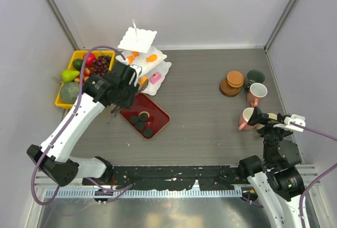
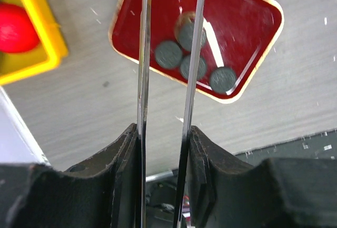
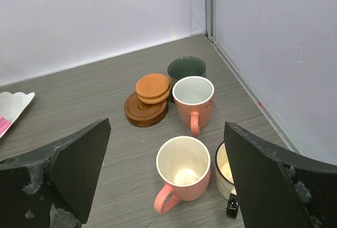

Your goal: Serve the afternoon tea

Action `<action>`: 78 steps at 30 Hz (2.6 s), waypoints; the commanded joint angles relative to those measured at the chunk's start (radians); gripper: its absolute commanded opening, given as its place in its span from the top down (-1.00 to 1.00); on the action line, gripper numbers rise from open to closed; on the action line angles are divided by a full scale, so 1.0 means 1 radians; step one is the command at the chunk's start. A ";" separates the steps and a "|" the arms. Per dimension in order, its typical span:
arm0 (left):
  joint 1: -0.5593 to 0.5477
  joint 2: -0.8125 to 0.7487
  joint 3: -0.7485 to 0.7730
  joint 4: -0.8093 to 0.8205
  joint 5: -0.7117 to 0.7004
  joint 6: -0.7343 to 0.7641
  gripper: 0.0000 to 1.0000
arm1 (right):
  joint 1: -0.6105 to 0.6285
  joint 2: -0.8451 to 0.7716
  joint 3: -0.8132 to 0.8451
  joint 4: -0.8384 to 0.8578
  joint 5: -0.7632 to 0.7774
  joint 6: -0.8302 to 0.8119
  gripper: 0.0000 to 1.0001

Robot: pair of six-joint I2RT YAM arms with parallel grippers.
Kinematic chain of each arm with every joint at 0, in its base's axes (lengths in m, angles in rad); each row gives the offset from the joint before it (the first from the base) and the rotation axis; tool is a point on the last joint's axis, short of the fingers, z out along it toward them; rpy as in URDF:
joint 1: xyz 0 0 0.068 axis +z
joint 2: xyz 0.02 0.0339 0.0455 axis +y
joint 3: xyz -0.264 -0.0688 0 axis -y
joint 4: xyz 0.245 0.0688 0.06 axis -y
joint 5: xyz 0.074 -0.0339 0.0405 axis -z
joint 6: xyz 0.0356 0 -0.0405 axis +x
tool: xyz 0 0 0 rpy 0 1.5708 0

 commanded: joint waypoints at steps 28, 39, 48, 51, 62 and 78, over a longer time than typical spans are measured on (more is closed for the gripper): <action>0.175 0.384 0.365 0.142 -0.078 0.195 0.00 | 0.005 0.008 0.000 0.042 0.012 -0.015 -0.91; 0.173 0.261 0.333 0.078 0.006 0.154 -0.05 | 0.005 0.009 0.000 0.041 0.011 -0.015 -0.91; 0.170 -0.022 0.020 0.090 0.147 0.077 -0.07 | 0.005 0.008 0.001 0.042 0.012 -0.013 -0.91; 0.170 -0.093 -0.101 0.090 0.181 0.056 -0.08 | 0.005 0.006 0.001 0.041 0.012 -0.013 -0.91; 0.140 -0.151 -0.365 0.134 0.235 0.005 -0.13 | 0.005 0.013 0.001 0.041 0.017 -0.015 -0.91; 0.103 -0.027 -0.422 0.164 0.196 0.016 -0.08 | 0.005 0.017 0.000 0.041 0.017 -0.015 -0.91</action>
